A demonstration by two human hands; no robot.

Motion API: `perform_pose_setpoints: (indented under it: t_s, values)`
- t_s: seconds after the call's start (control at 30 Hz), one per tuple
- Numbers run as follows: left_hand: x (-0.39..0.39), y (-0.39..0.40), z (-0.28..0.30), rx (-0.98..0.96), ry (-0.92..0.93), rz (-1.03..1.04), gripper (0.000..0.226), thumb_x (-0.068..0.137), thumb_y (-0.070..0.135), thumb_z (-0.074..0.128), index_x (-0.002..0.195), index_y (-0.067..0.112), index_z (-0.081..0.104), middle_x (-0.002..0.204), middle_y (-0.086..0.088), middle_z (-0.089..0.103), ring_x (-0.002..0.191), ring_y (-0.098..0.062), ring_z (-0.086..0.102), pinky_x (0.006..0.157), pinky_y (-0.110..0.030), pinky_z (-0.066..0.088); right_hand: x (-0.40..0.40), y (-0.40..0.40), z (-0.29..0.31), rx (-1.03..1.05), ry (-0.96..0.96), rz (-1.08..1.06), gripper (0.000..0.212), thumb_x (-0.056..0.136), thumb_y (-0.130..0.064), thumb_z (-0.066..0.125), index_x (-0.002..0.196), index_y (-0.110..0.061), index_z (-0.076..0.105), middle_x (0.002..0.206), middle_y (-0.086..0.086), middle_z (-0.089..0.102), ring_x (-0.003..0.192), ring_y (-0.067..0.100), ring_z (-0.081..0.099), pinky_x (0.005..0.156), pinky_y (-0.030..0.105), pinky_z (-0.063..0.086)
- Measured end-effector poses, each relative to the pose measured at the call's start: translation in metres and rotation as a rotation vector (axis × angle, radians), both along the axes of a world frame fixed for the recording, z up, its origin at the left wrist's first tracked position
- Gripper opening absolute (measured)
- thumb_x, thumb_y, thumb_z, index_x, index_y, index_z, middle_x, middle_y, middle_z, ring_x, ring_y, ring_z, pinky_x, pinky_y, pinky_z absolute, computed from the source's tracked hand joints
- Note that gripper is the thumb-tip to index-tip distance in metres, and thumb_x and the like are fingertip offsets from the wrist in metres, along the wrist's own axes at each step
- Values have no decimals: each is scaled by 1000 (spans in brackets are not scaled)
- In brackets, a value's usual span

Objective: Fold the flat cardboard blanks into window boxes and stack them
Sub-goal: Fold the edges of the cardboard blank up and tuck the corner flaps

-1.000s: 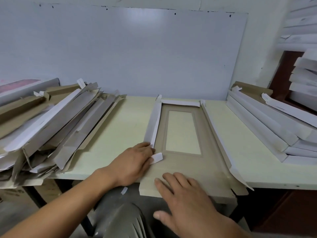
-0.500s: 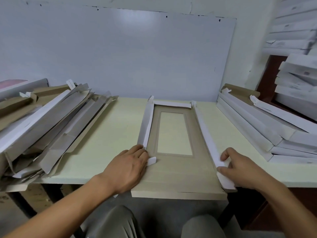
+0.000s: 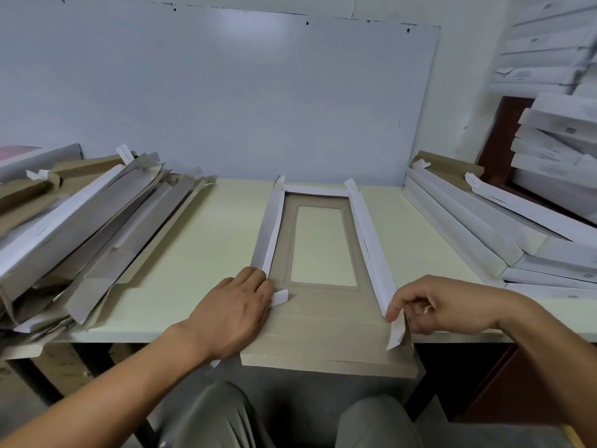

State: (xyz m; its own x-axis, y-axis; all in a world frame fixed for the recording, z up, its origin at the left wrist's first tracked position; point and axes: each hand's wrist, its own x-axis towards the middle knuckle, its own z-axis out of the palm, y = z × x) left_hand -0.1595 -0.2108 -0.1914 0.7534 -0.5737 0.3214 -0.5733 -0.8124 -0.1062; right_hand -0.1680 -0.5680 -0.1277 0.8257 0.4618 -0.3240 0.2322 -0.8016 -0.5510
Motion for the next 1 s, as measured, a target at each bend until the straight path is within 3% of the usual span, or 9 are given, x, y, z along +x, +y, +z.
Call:
perform_pose_setpoints:
  t_s: [0.07, 0.17, 0.3, 0.5, 0.6, 0.67, 0.8, 0.87, 1.0]
  values:
    - [1, 0, -1, 11, 3, 18, 34, 101, 35, 24, 95, 16, 52, 101, 1, 51, 97, -22, 47, 77, -33, 45, 5, 1, -3, -9, -65, 10, 7, 88, -24, 71, 88, -30, 74, 70, -1, 58, 61, 8, 47, 62, 26, 40]
    - [6, 0, 1, -5, 35, -19, 37, 102, 37, 25, 96, 15, 54, 96, 0, 45, 90, -20, 39, 78, -32, 41, 12, 0, -14, 48, -177, -78, 14, 88, -33, 73, 76, -25, 72, 64, -7, 54, 57, 5, 43, 60, 23, 37]
    - [8, 2, 12, -317, 236, -141, 27, 96, 44, 44, 115, 26, 52, 93, 10, 52, 85, -4, 44, 74, -18, 40, 9, 4, -38, -7, -540, -194, 6, 88, -35, 72, 84, -32, 76, 90, -9, 49, 78, 2, 52, 71, 12, 37]
    - [1, 2, 20, -232, 84, -205, 37, 102, 45, 42, 80, 15, 46, 73, 3, 48, 69, -17, 45, 61, -31, 43, -2, 11, -50, 174, -676, -148, 20, 81, -8, 79, 91, -24, 77, 77, -11, 58, 69, 3, 55, 65, 8, 38]
    - [0, 12, 22, -132, 250, -279, 27, 97, 31, 46, 102, 12, 64, 107, -5, 67, 110, -19, 59, 96, -29, 46, -1, 9, -47, 245, -614, -223, 31, 77, -8, 82, 69, -31, 63, 67, -2, 58, 58, 8, 50, 60, 19, 42]
    - [-3, 21, 25, -134, 370, -313, 51, 81, 16, 51, 131, 21, 58, 145, 8, 50, 143, -2, 31, 115, -12, 22, 0, 8, -46, 245, -616, -221, 34, 75, -5, 83, 65, -30, 63, 72, -7, 64, 63, 10, 55, 62, 17, 43]
    - [-9, 26, 23, -66, 509, -306, 82, 78, 17, 61, 152, 33, 30, 161, 24, 9, 147, 6, -9, 120, -18, 6, 0, 7, -36, 238, -547, -198, 32, 77, 0, 79, 68, -30, 70, 78, -11, 70, 73, 9, 65, 67, 12, 45]
    - [-11, 22, 17, -133, 481, -322, 58, 87, 17, 64, 142, 23, 46, 161, 17, 18, 148, 2, -2, 121, -22, 12, -1, 6, -30, 218, -516, -170, 31, 81, -1, 76, 72, -30, 72, 82, -9, 72, 76, 8, 67, 68, 12, 47]
    - [-19, 10, 8, -513, 311, -274, 15, 93, 15, 56, 104, 17, 67, 135, 12, 59, 133, -1, 45, 106, -29, 43, -3, 0, -22, 161, -428, -124, 35, 83, 6, 66, 83, -27, 76, 90, -7, 73, 82, 10, 69, 76, 22, 54]
